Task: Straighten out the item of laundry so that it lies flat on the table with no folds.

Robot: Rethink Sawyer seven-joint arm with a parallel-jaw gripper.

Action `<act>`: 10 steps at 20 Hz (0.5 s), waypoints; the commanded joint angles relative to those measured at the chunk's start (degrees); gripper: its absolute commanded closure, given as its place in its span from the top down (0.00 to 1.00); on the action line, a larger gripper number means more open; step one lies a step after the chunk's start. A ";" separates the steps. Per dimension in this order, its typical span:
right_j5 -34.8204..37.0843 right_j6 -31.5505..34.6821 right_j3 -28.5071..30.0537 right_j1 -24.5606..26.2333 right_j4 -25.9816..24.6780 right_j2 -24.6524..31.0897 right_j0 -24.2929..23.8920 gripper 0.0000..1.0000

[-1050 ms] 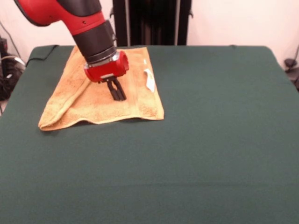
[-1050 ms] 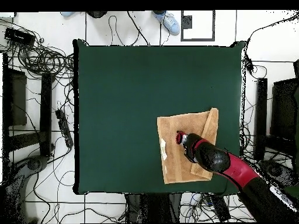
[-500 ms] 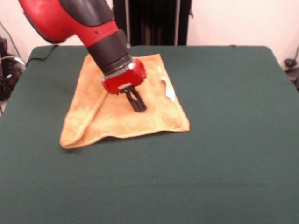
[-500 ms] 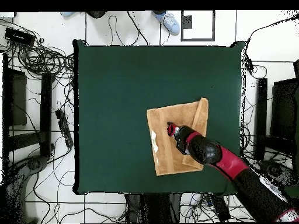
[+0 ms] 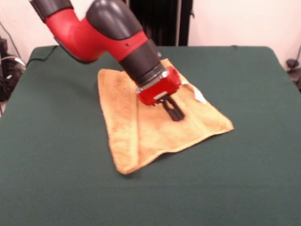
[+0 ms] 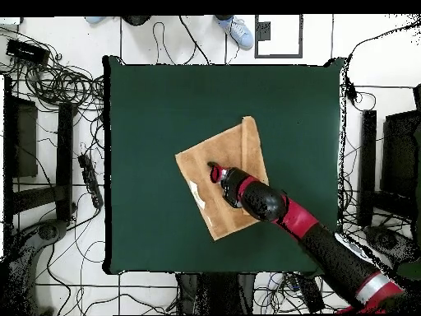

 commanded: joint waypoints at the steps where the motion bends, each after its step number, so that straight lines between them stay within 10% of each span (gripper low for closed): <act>1: -0.30 5.25 -4.79 7.25 -0.21 1.53 7.04 0.00; 7: -4.36 12.35 -3.47 2.40 3.26 -4.04 10.85 0.00; 8: -5.78 14.60 -2.94 1.11 4.35 -5.67 11.83 1.00; 10: -6.03 16.39 -2.27 -0.34 6.05 -7.60 13.00 1.00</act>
